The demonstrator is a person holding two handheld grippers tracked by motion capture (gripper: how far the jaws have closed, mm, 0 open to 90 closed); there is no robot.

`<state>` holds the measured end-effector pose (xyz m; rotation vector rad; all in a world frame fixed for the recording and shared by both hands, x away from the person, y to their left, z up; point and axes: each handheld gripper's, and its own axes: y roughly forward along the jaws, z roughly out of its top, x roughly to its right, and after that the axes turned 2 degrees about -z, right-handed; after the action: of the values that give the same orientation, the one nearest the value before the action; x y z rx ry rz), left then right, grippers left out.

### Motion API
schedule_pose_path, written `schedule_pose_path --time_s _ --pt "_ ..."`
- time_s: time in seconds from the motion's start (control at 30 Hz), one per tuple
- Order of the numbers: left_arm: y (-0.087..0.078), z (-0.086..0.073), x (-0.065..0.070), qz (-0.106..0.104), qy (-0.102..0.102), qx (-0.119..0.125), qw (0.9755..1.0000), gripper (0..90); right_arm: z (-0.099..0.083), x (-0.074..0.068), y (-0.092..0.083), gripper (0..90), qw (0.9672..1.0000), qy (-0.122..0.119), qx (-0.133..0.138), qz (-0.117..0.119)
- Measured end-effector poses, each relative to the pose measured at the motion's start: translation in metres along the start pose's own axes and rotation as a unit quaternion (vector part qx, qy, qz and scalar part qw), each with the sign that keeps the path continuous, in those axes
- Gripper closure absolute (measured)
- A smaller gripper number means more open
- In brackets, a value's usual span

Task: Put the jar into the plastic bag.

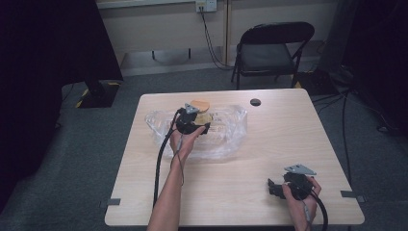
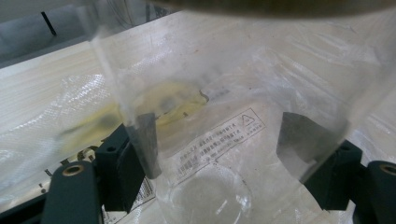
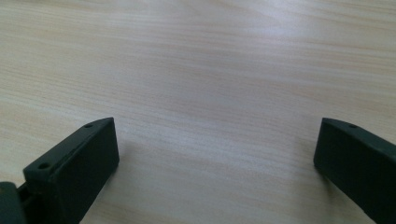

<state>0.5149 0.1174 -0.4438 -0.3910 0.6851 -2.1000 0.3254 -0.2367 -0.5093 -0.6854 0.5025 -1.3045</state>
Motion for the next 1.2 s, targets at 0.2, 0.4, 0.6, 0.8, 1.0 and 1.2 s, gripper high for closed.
schedule_pose_path --time_s 0.2,0.4,0.6,0.8,1.0,1.2 --pt "0.0062 -0.0036 -0.0005 -0.001 -0.003 -0.01 0.9999 25.2 0.0 0.0 0.0 0.0 1.0 0.0 0.0 0.0" --pt "0.0101 -0.0074 -0.0016 -0.005 -0.004 -0.018 0.9998 25.2 0.0 0.0 0.0 0.0 1.0 0.0 0.0 0.0" --pt "0.0098 -0.0074 -0.0023 -0.005 -0.009 -0.021 0.9997 25.2 0.0 0.0 0.0 0.0 1.0 0.0 0.0 0.0" --pt "0.008 -0.0077 -0.002 -0.005 -0.005 -0.03 0.9995 25.1 0.0 0.0 0.0 0.0 1.0 0.0 0.0 0.0" --pt "0.0073 -0.0076 -0.0025 -0.007 -0.008 -0.032 0.9994 25.1 0.0 0.0 0.0 0.0 1.0 0.0 0.0 0.0" --pt "0.007 -0.0077 -0.0037 -0.009 -0.016 -0.032 0.9993 25.1 0.0 0.0 0.0 0.0 1.0 0.0 0.0 0.0"
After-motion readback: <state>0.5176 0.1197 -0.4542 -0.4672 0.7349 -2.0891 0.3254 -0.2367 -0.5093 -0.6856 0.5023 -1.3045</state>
